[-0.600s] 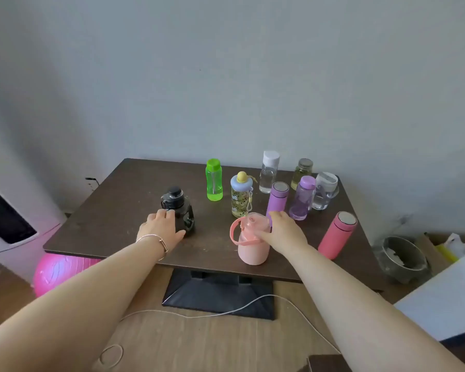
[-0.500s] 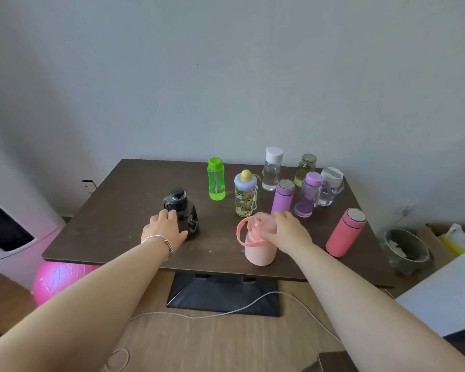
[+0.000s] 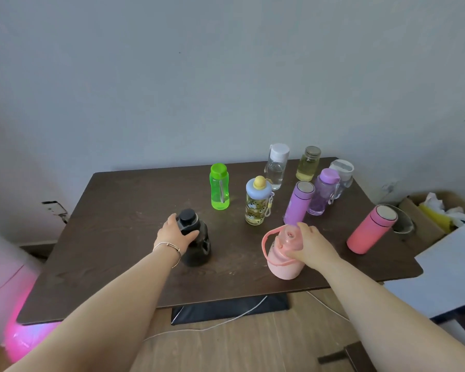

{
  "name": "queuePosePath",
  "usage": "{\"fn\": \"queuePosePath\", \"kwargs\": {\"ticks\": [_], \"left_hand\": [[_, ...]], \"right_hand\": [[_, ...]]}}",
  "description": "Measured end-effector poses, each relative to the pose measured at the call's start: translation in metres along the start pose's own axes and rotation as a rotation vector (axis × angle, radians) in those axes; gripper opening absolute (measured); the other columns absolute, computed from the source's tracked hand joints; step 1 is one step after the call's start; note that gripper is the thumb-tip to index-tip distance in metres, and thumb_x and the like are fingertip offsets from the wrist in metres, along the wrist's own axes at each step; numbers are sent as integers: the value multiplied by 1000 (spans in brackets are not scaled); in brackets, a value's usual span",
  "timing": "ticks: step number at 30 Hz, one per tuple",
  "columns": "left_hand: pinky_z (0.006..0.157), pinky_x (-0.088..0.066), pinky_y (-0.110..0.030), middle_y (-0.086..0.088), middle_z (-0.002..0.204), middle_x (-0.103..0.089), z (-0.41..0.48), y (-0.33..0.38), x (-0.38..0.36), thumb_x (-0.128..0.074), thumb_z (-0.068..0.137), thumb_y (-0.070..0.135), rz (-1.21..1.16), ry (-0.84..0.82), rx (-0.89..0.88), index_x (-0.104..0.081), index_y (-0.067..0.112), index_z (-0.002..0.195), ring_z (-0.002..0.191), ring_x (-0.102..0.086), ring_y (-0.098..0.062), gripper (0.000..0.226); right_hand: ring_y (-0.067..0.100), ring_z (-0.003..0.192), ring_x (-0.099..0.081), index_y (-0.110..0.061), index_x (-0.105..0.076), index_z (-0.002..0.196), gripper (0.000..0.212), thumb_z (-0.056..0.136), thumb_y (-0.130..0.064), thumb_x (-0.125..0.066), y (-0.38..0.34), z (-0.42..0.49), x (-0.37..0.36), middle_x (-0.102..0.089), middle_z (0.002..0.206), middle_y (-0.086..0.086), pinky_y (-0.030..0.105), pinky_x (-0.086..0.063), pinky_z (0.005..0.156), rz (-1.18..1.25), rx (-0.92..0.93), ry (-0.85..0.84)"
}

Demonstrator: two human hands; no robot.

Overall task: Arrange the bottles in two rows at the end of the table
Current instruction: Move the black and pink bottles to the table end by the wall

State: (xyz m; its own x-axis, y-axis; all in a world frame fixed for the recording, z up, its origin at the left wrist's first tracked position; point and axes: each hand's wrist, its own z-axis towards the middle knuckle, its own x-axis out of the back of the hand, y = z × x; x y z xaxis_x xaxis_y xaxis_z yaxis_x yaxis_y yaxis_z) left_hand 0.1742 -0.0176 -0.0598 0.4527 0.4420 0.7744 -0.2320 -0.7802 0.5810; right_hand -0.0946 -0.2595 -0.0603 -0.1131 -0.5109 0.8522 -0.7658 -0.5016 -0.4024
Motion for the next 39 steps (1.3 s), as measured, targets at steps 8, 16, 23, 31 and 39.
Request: {"fn": "queuePosePath", "kwargs": {"ticks": [8,16,23,31,39], "left_hand": [[90,-47,-36,-4,122,-62,5,-5,-1,-82,72,38,-178,8,-49,-44,23,134,109,-57,-28,75],[92,-48,-38,-4,119,-63,-8,-1,3,-83,70,36,-232,63,23,-48,23,131,107,-58,-28,72],[86,-47,-33,-1,114,-62,-14,1,37,-82,70,37,-262,177,86,-51,23,130,95,-53,-21,69],[87,-48,-34,-1,116,-63,9,-17,87,-82,69,40,-294,281,147,-51,25,129,97,-55,-23,70],[93,-50,-37,-1,119,-65,82,-70,140,-82,68,41,-325,286,112,-50,24,132,107,-59,-26,74]], "right_hand": [[25,103,-59,-27,-50,124,82,60,-72,-72,-9,5,-8,-57,115,3,36,-49,82,56,-56,120],[18,94,-61,-34,-52,109,71,56,-79,-68,-55,22,-8,-60,102,-6,36,-54,80,28,90,70],[13,80,-63,-32,-56,91,60,55,-79,-64,-127,50,-6,-64,86,-12,31,-54,70,33,315,34],[21,87,-53,-25,-54,105,57,67,-61,-76,-207,70,1,-55,96,-4,32,-46,74,32,411,21],[24,102,-62,-25,-52,120,78,57,-66,-75,-286,117,-41,-61,109,0,33,-50,78,33,319,54]]}}
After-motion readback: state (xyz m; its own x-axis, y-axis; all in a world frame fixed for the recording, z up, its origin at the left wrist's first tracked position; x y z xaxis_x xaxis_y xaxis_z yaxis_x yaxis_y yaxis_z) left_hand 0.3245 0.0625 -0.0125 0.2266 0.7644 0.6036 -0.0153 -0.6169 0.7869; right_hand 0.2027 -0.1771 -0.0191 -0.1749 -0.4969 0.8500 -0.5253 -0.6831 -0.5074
